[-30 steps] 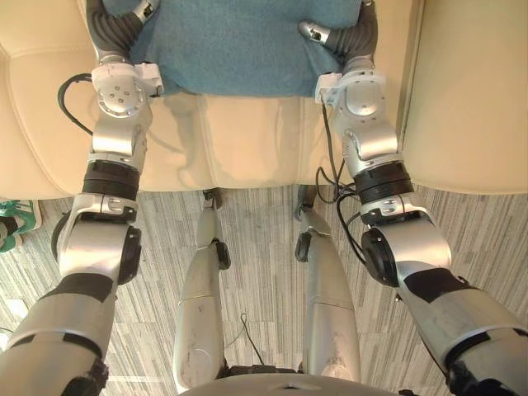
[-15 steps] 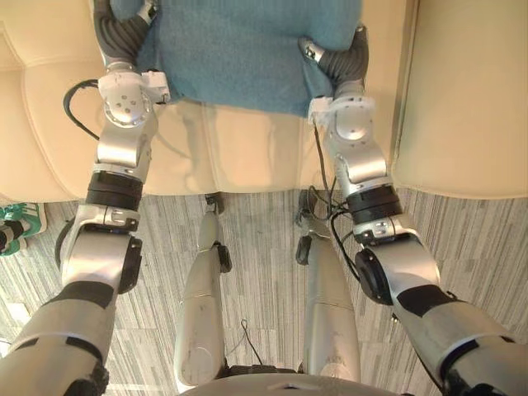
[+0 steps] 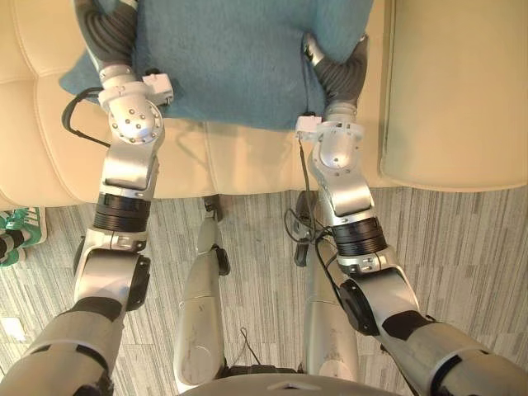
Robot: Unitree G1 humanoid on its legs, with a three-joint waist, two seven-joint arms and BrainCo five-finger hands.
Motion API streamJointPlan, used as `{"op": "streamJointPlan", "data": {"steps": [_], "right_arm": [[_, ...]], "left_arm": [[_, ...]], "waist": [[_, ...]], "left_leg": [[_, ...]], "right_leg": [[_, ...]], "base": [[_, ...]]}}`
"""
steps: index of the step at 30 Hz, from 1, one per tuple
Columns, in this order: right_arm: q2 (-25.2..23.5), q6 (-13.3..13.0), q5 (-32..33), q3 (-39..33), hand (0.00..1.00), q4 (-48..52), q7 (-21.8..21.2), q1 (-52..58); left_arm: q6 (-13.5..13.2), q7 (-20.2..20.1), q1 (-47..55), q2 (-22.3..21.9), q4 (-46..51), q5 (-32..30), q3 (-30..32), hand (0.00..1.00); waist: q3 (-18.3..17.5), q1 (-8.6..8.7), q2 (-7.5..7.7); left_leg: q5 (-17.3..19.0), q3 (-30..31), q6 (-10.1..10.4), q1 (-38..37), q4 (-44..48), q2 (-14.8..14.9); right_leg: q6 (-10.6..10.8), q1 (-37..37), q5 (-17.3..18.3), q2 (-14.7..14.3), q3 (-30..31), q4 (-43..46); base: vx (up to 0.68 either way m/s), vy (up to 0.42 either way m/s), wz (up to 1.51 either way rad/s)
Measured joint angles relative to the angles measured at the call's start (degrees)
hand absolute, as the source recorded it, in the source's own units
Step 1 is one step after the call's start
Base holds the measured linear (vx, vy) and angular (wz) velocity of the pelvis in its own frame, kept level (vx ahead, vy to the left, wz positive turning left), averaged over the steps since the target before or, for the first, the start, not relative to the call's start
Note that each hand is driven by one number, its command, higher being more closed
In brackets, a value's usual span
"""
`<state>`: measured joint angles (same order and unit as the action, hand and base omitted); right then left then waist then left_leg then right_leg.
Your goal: Pick up cushions and gather them together orderly.
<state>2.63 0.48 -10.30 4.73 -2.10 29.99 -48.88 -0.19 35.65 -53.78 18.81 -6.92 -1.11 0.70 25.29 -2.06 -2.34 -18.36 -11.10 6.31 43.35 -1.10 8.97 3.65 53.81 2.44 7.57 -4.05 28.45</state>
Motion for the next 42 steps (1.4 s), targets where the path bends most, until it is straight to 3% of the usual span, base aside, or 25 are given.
{"op": "streamJointPlan", "data": {"steps": [6, 12, 16, 25, 28, 37, 38, 39, 42], "right_arm": [[0.0, 0.2, -7.7, 0.7, 1.00, 4.3, 5.6, -9.6], [0.0, 1.3, -12.5, 0.7, 1.00, 5.8, 8.4, -14.3], [0.0, 2.3, -12.7, 0.7, 1.00, 5.7, 10.3, -15.3], [-0.2, 4.0, -12.6, -0.5, 1.00, 5.3, 10.5, -17.5], [-1.1, 4.3, -12.7, -1.9, 1.00, -1.4, 11.8, -23.1], [1.3, 4.8, -12.6, -3.5, 1.00, -6.2, 15.9, -33.7], [1.7, 4.8, -12.6, -3.5, 0.00, -6.2, 16.4, -34.1], [2.9, 4.9, -12.6, -3.8, 0.00, -6.2, 17.2, -35.1], [5.3, 6.0, -12.5, -4.5, 0.00, -6.3, 17.6, -37.8]], "left_arm": [[0.1, 5.1, -5.7, -1.0, 4.7, -4.7, 2.5, 1.00], [0.1, 8.3, -8.7, -2.3, 5.9, -5.9, 3.9, 1.00], [0.1, 9.2, -8.7, -3.6, 6.0, -5.9, 3.9, 1.00], [0.2, 9.3, -10.3, -3.7, 5.8, -5.9, 4.2, 1.00], [0.6, 9.7, -13.0, -3.4, 4.8, -5.9, 5.0, 1.00], [1.5, 10.7, -25.6, 2.0, 0.0, -7.2, 2.6, 1.00], [1.5, 10.7, -26.2, 2.2, -0.6, -7.3, 2.2, 1.00], [1.5, 10.6, -27.8, 2.6, -1.9, -8.0, 1.0, 0.00], [1.5, 10.4, -30.2, 3.1, -3.6, -8.1, -0.6, 0.00]], "waist": [[0.0, 0.11, 0.00], [0.0, -0.44, 0.00], [0.0, -0.78, -0.01], [0.0, -1.21, -0.05], [0.0, -1.30, -0.04], [0.0, -2.71, -0.06], [0.0, -2.68, -0.06], [0.0, -2.60, -0.06], [0.0, -2.62, -0.06]], "left_leg": [[-0.5, 0.4, -0.5, 3.3, 0.6, 0.1], [-1.1, 1.4, -0.4, 3.7, -0.2, 0.1], [-1.1, 1.6, -0.3, 3.9, -0.4, 0.0], [-3.5, 2.6, 0.4, 4.8, -3.3, -0.1], [-3.7, 2.7, 0.4, 5.4, -3.3, -0.2], [-4.2, 3.8, 0.0, 8.0, -3.3, -0.3], [-4.3, 4.1, 0.0, 8.1, -3.3, -0.3], [-4.3, 4.9, 0.1, 8.6, -3.3, -0.3], [-4.0, 5.7, -0.3, 10.1, -3.4, -0.3]], "right_leg": [[0.1, 2.5, -1.3, -0.1, -0.3, -0.5], [0.1, 2.5, -1.4, 0.0, -1.2, -1.1], [0.1, 2.5, -1.3, 0.0, -1.5, -1.3], [-0.1, 4.1, -0.8, 0.3, -2.7, -0.7], [-0.5, 5.4, -0.2, 0.6, -2.9, 1.1], [-0.8, 8.3, 1.0, 1.2, -3.7, 3.8], [-0.8, 8.3, 1.2, 1.3, -4.0, 4.0], [-1.0, 8.4, 1.6, 1.5, -4.7, 4.5], [-1.1, 9.5, 2.0, 1.8, -5.7, 5.0]], "base": [[0.00, -0.050, 0.00], [0.03, -0.073, 0.04], [0.03, -0.069, 0.04], [0.02, -0.106, 0.05], [-0.01, -0.127, 0.06], [-0.02, -0.139, 0.08], [-0.02, -0.144, 0.19], [-0.02, -0.151, 0.22], [-0.02, -0.144, 0.14]]}}
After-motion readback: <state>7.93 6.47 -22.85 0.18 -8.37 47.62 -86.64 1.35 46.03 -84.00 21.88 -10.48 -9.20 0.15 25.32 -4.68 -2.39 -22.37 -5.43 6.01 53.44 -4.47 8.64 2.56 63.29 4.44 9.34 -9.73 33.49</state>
